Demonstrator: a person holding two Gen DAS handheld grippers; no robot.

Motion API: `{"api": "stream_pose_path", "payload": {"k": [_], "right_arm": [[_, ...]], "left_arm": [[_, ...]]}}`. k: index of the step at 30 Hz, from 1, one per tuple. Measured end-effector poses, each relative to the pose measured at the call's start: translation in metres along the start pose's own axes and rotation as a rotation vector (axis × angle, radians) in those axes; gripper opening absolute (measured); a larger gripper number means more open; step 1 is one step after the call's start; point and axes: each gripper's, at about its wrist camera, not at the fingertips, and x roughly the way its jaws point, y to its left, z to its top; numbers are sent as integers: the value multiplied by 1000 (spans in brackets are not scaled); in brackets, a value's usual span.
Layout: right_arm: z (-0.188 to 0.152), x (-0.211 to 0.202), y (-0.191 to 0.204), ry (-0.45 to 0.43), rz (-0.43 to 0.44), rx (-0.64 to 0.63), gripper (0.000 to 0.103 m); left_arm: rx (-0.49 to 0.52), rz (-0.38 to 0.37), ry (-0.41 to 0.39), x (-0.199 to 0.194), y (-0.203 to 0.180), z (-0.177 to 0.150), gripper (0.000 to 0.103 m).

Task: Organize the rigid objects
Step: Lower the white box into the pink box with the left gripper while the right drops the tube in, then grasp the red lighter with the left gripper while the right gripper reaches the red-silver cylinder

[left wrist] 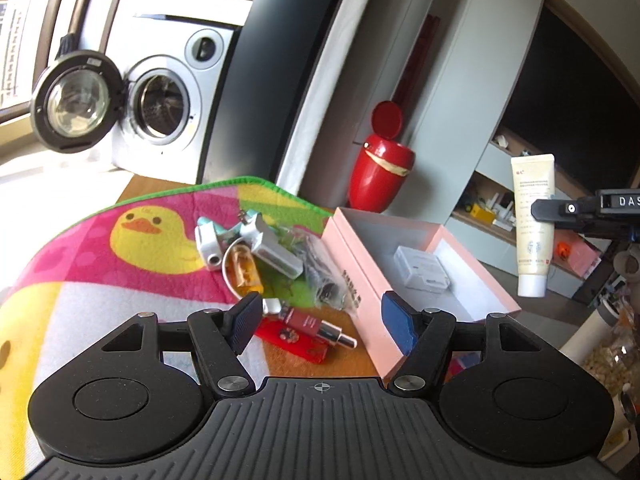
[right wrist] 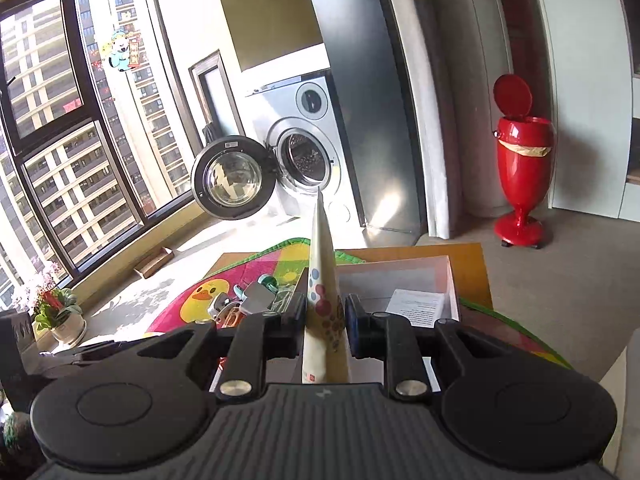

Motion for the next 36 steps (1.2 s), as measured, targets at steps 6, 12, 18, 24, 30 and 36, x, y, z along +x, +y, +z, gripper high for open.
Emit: {"api": "stream_pose_path", "payload": {"k": [6, 12, 18, 24, 30, 36], "right_arm": [[-1, 49, 11, 21, -141, -39, 31], [-58, 50, 29, 61, -172, -183, 31], [-112, 40, 57, 80, -113, -321, 31], [-132, 34, 72, 59, -95, -371, 31], [-147, 30, 70, 90, -35, -335, 31], [-163, 40, 75, 129, 3, -366, 34]], "left_arm": [[-124, 141, 75, -6, 48, -14, 71], [-142, 91, 104, 5, 50, -21, 67], [-120, 84, 133, 42, 19, -16, 67], [-20, 87, 97, 75, -5, 6, 53], [16, 41, 209, 114, 2, 10, 29], [27, -118, 267, 96, 9, -10, 28]]}}
